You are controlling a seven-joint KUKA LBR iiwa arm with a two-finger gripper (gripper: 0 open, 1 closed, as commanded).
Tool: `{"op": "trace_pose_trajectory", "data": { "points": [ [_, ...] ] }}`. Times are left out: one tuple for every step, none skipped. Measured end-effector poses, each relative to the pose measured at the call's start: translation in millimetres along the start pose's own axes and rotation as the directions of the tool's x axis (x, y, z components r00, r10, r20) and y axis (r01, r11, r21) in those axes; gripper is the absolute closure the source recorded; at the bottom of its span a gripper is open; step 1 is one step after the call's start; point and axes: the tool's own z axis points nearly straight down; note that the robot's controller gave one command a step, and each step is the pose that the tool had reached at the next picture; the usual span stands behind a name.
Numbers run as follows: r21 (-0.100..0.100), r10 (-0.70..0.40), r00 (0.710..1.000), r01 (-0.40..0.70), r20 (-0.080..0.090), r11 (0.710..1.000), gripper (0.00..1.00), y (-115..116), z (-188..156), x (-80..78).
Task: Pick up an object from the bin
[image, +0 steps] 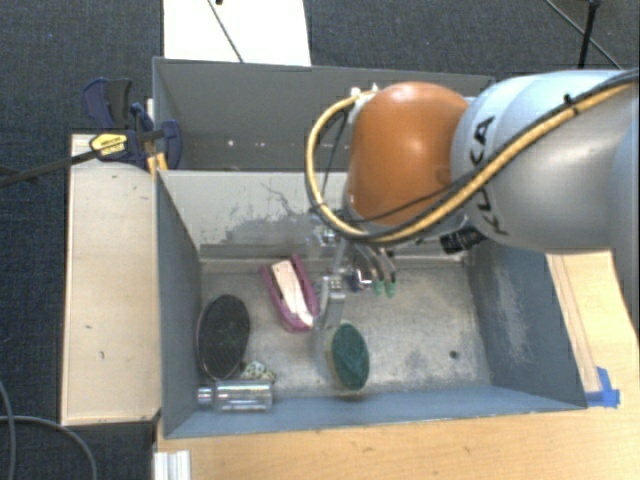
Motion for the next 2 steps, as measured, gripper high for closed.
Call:
{"op": "trace_pose_trajectory", "data": {
  "points": [
    [0.002,-0.287,0.958,0.287,-0.006,0.958,0.00,-52,70,21.3],
    [0.003,-0.379,0.925,0.379,0.025,0.925,0.00,-71,129,43.3]
  ]
}}
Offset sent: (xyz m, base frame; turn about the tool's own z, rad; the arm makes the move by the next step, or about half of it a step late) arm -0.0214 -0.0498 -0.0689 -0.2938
